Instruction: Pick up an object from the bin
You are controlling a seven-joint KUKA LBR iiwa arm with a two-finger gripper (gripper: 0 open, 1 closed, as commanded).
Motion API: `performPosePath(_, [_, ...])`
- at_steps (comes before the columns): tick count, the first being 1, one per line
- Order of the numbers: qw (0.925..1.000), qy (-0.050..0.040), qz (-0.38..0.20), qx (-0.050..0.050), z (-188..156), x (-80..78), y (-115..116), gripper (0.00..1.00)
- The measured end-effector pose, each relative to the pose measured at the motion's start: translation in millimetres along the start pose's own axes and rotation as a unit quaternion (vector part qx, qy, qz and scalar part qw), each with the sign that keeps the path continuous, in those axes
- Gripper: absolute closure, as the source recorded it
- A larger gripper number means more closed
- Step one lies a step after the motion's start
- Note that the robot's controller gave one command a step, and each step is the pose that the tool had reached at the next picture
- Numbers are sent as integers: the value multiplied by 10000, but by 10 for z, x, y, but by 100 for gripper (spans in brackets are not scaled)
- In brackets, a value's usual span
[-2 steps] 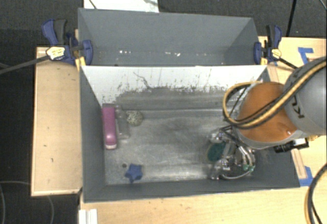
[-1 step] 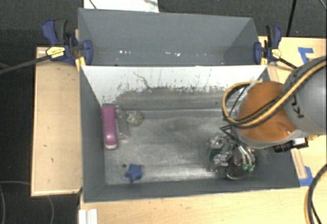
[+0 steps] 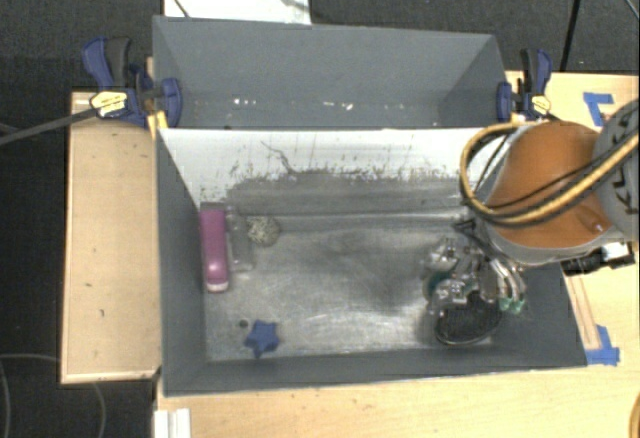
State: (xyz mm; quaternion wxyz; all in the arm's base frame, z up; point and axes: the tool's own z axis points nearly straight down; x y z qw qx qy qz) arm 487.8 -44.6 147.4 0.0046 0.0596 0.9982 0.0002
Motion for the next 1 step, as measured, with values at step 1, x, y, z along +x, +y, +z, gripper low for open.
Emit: performPosePath(1, [10000, 22, 16, 0, -177, -13, 1, 100])
